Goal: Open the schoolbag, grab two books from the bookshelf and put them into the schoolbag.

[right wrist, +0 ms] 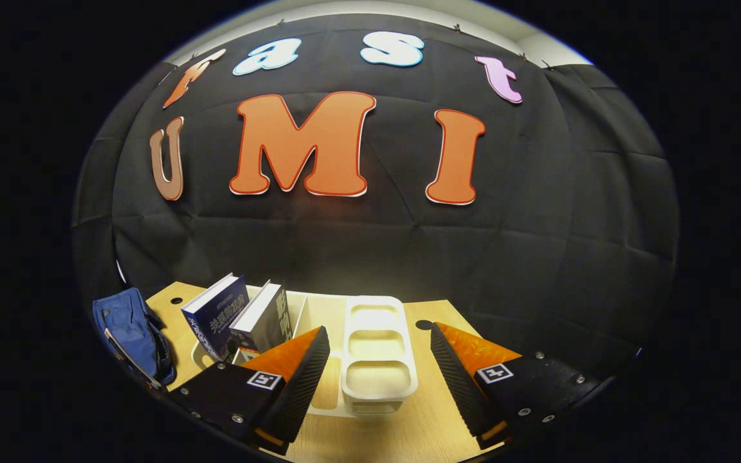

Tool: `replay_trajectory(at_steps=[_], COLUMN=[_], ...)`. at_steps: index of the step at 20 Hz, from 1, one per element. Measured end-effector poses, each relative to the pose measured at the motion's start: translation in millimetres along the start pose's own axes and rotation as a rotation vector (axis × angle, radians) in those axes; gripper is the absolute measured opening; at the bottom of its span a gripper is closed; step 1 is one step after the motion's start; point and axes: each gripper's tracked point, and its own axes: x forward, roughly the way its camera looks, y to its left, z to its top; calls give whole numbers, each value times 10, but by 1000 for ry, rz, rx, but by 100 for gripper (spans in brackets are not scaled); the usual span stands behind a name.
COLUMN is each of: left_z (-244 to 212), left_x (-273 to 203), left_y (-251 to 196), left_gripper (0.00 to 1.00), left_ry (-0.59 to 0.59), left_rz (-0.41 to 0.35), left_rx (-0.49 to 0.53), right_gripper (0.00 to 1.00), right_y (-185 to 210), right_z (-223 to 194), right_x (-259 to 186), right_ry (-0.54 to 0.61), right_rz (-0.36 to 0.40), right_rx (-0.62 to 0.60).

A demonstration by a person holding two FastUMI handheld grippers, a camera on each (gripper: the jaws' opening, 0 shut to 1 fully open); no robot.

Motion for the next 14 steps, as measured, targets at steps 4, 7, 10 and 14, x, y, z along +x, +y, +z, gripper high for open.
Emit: replay_trajectory(at_steps=[4,7,10,14], left_z=[-143,-116,-101,54], left_x=[77,90,42,-66], left_y=[-106,-147,-92,122], left_gripper=[61,49,34,12], left_ry=[35,36,31,-18], left_rz=[-28,-40,-36,-33], left_rx=[-7,-5,-6,-29], right_gripper=[94,94,94,94], right_y=[80,153,217,366], right_z=[-14,-6,19,42], right_x=[-4,-10,-14,-27], right_ry=[7,8,1,5], right_rz=[15,26,39,77], right_rx=[-17,-25,-32,-30])
